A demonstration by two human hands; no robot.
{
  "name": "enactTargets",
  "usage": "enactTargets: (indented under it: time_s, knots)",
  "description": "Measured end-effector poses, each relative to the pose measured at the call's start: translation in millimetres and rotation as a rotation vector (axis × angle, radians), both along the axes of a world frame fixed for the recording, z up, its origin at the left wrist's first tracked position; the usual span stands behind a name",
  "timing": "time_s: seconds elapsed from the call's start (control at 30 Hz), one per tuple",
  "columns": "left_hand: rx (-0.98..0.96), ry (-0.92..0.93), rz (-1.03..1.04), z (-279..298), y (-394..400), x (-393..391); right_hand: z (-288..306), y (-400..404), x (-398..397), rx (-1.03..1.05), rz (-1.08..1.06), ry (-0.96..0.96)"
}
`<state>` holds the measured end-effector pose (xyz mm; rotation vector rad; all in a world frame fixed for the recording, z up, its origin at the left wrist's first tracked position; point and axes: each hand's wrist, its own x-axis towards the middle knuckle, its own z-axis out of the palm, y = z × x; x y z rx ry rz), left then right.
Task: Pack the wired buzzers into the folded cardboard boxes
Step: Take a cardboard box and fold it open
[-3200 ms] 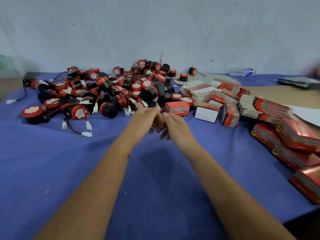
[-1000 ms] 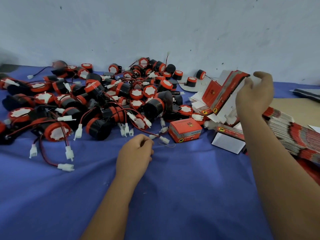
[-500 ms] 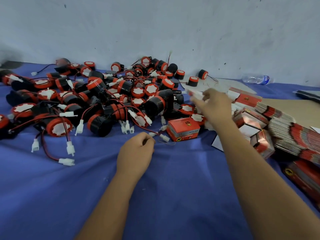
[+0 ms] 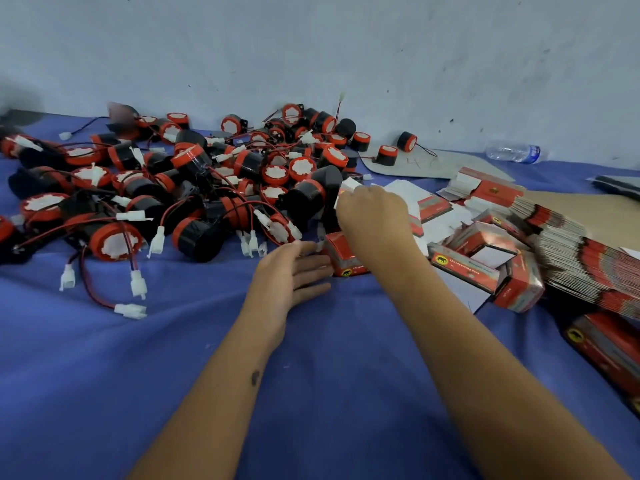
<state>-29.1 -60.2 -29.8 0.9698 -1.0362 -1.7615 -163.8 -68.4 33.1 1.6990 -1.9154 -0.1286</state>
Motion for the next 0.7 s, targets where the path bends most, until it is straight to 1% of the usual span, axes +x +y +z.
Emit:
enactTargets:
  time_s: [0.1, 0.17, 0.27, 0.3, 0.4, 0.53, 0.57, 0.6, 0.63, 0.67, 0.7]
  knots:
    - [0.099, 0.102, -0.037, 1.4, -1.6, 1.8, -10.9, 21.4, 20.0, 0.064, 0.093, -0.012]
    - [0.123, 0.117, -0.036, 2.8, -2.0, 3.3, -15.4, 34.9, 28.5, 0.077, 0.150, -0.006]
    - [0.034, 0.066, -0.081, 4.2, 2.7, 2.1, -19.4, 57.9, 34.3, -0.032, 0.191, 0.100]
    - [-0.004, 0.046, -0.102, 4.7, 5.4, 1.1, -23.8, 64.3, 34.7, -0.072, 0.246, 0.102]
    - [-0.041, 0.029, -0.154, 3.8, 9.6, -0.7, -41.9, 77.7, 33.2, -0.210, 0.430, 0.020]
    - [-0.039, 0.025, -0.170, 2.2, 10.9, -1.4, -44.0, 84.8, 28.9, -0.226, 0.437, -0.120]
    - [-0.040, 0.032, -0.176, 1.9, 11.5, -2.0, -43.0, 85.8, 25.6, -0.199, 0.444, -0.221]
    - [-0.042, 0.034, -0.176, 1.2, 12.0, -3.0, -39.2, 86.5, 21.7, -0.171, 0.439, -0.384]
    - [-0.048, 0.021, -0.165, 0.3, 12.2, -4.1, -33.7, 86.7, 16.7, -0.167, 0.402, -0.605]
    - [-0.054, 0.000, -0.141, -0.2, 12.5, -5.7, -28.9, 87.1, 9.7, -0.201, 0.344, -0.829]
    - [-0.060, -0.026, -0.116, -0.5, 12.8, -7.2, -26.6, 86.2, -0.9, -0.270, 0.274, -0.976]
